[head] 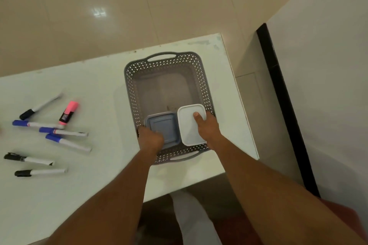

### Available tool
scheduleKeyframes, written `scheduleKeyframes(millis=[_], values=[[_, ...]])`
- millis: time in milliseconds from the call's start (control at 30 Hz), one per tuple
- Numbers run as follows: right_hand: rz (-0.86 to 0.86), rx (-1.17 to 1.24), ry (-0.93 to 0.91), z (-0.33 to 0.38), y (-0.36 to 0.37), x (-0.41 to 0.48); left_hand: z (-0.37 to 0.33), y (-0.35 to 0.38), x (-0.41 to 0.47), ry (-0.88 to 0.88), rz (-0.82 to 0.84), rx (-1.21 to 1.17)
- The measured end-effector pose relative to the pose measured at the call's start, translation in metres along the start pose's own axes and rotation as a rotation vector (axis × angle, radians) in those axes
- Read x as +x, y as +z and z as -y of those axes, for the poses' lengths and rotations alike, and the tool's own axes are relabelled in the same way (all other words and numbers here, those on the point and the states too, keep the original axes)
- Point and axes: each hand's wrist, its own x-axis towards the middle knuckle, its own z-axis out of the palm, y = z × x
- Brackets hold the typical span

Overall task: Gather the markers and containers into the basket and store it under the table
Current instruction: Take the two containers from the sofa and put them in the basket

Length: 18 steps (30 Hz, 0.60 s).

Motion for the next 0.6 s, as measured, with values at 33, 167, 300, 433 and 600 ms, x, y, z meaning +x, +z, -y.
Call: scheduleKeyframes(millis=[33, 167, 300, 433, 600], values=[[-0.005, -0.018, -0.002, 0.001, 0.0, 0.001, 0.001, 0.002, 0.0, -0.011, -0.004, 0.018], [-0.077, -0.235, -0.047, 0.013, 0.0, 0.002, -0.005, 0.002, -0.009, 0.04, -0.043, 0.238], [-0.158, -0.546, -0.251, 0.019, 0.001, -0.012, -0.012, 0.004, -0.024, 0.148, -0.124, 0.51], [-0.145, -0.777, -0.605, 0.013, 0.003, -0.018, -0.005, 0.012, -0.031, 0.435, -0.24, 0.83], [0.116, -1.011, -0.671, 0.009, 0.005, -0.011, 0.009, 0.002, -0.013, 0.694, -0.034, 1.076]])
